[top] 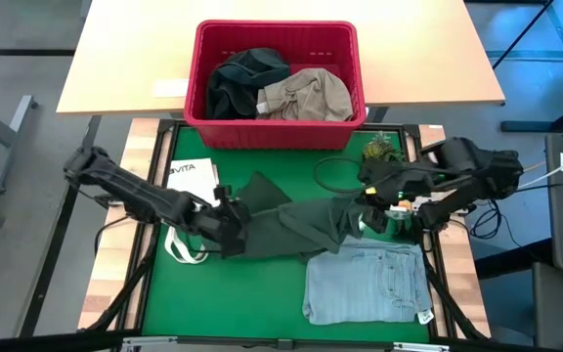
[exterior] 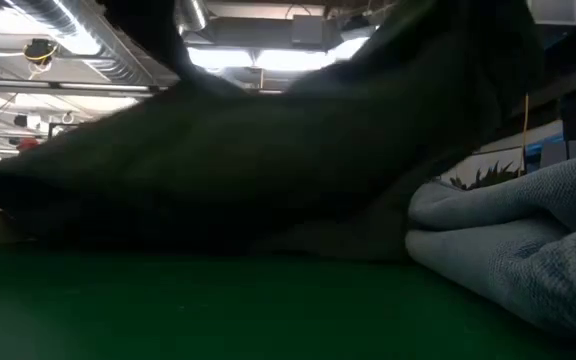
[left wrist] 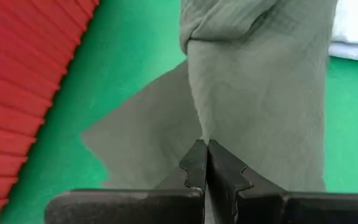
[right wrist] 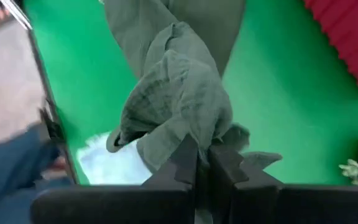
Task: Fold Laundry from Bin
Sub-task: Fold the green shirt
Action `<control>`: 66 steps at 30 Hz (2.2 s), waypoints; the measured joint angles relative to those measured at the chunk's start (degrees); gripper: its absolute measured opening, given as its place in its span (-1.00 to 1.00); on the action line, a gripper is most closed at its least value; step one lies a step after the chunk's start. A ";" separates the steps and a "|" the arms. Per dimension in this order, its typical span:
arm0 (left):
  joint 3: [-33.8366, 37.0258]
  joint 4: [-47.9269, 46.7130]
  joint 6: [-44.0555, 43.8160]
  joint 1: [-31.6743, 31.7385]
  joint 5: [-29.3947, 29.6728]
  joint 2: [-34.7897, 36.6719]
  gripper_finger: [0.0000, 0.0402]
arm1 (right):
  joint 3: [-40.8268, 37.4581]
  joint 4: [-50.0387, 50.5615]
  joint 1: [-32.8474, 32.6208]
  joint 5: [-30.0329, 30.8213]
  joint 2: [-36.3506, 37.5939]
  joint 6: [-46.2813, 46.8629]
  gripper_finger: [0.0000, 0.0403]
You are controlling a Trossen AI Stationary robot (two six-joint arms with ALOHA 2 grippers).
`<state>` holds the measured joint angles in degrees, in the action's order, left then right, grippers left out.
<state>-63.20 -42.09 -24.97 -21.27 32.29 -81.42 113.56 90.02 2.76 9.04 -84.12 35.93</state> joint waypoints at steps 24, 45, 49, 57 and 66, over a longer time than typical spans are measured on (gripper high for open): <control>0.00 8.57 13.07 12.96 -6.51 -10.82 -0.28 | -21.76 -2.20 19.09 8.96 1.01 -15.82 -0.92; -0.02 36.66 20.28 8.73 -21.21 -11.01 -0.32 | -22.82 -4.74 19.79 7.85 1.01 -16.86 -0.92; -0.09 39.88 18.64 5.39 -21.23 -12.97 -0.36 | -22.82 -4.74 19.79 7.87 1.01 -16.84 -0.92; -0.09 51.84 18.45 1.64 -19.52 -22.79 -0.37 | -22.82 -4.96 19.78 7.85 1.01 -16.84 -0.92; -0.02 59.04 17.59 1.31 -16.81 -33.44 -0.37 | -22.82 -5.08 19.79 7.85 1.01 -16.84 -0.92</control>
<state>-63.22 16.95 -7.38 -19.96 15.48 -114.86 90.74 84.93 22.55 16.88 -83.11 19.09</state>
